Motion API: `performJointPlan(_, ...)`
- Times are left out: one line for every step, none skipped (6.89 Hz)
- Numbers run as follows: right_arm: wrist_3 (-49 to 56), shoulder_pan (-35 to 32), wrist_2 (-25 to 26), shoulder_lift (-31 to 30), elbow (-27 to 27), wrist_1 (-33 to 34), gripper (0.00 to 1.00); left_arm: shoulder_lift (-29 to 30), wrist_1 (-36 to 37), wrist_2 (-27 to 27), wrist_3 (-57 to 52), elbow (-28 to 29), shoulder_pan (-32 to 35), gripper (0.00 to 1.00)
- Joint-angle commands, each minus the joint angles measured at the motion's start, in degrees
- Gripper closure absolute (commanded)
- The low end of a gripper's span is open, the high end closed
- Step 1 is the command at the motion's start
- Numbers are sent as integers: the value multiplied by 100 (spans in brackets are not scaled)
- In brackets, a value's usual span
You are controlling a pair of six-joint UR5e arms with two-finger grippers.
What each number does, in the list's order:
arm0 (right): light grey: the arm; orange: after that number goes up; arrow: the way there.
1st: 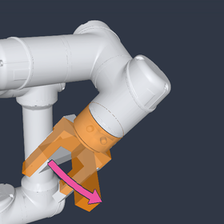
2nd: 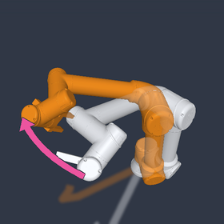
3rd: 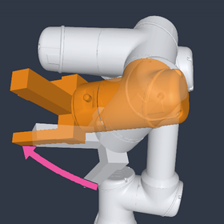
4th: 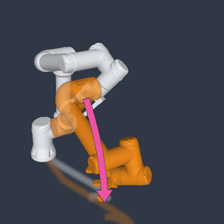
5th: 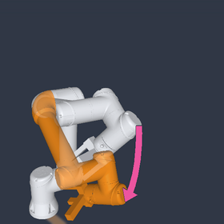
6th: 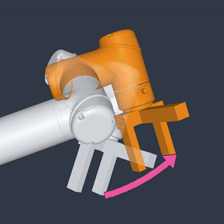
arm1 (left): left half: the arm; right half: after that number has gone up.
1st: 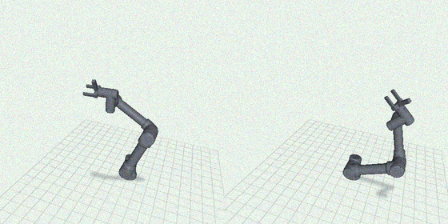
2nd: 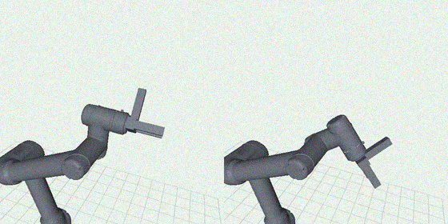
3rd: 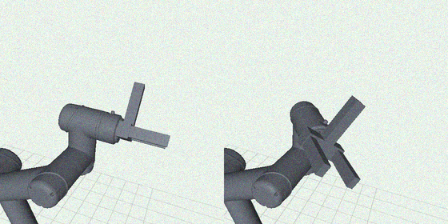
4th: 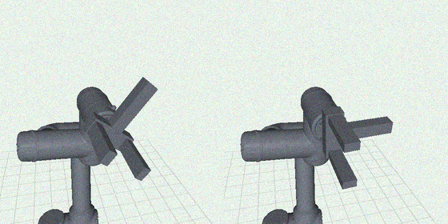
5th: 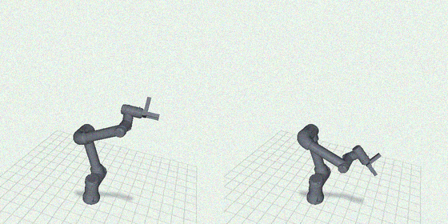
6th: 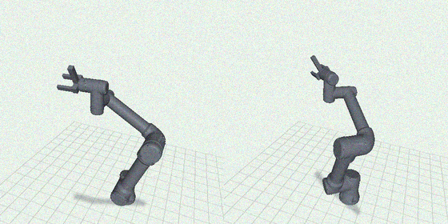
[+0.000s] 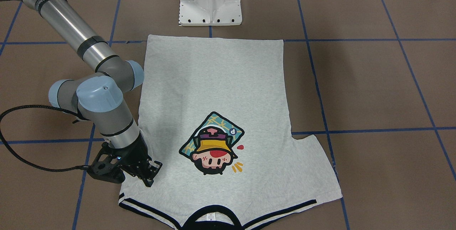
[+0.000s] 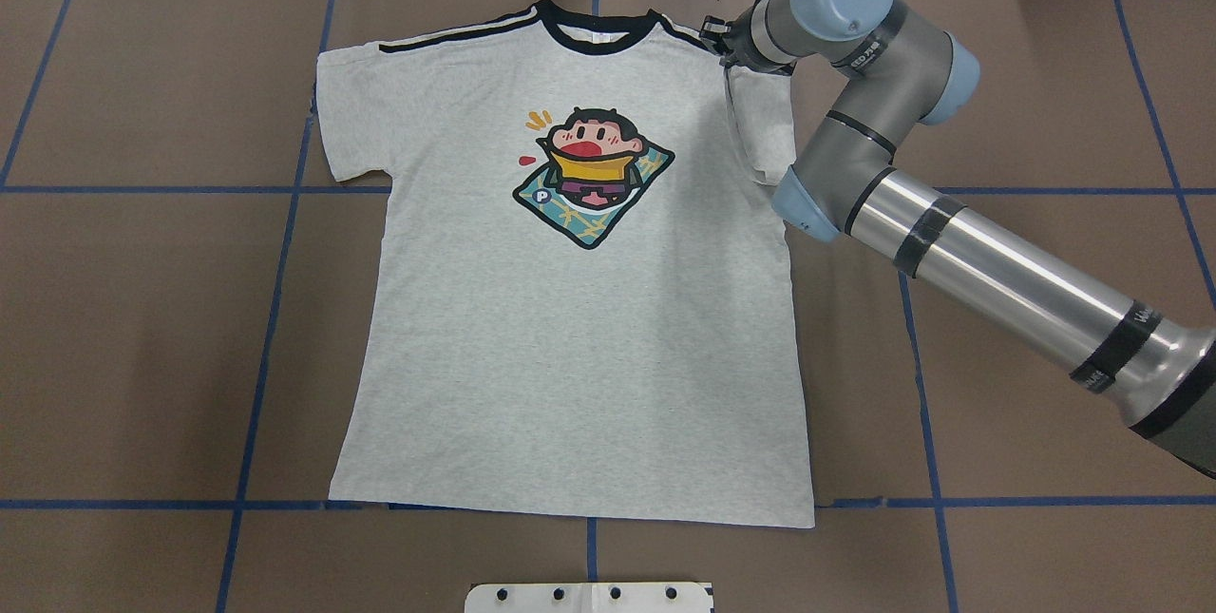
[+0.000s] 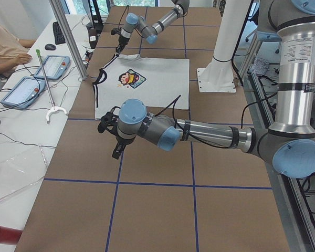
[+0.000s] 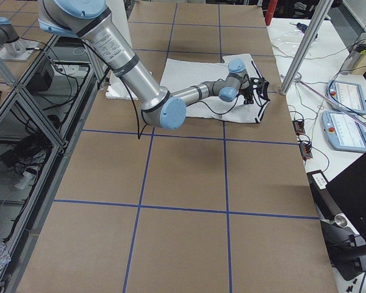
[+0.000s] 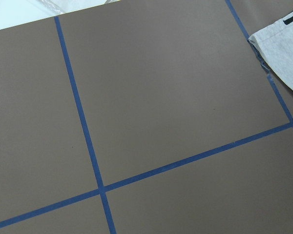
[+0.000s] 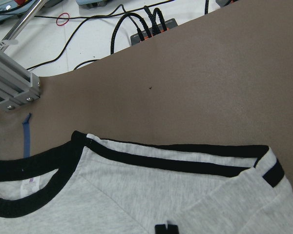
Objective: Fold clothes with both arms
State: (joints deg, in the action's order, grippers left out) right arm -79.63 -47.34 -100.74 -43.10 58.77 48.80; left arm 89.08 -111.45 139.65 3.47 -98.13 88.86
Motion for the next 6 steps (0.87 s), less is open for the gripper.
performJointPlan(9, -3, 212, 161, -322, 33, 100, -5, 0, 1, -4, -5, 0, 0)
performJointPlan(9, -12, 248, 196, -401, 25, 100, -5, 0, 1, 5, -13, 0, 0)
performJointPlan(1, -12, 353, 196, -436, 25, 99, -5, 0, 1, 5, -5, 0, 0)
performJointPlan(9, 5, 536, 240, -437, 25, 1, -5, 0, 1, -4, -5, 0, 0)
performJointPlan(27, 5, 530, 240, -402, 25, 0, 21, 17, 10, 92, -5, 0, 0)
performJointPlan(349, 5, 503, 232, -306, 33, 0, 117, 18, 10, 693, 56, -61, 0)
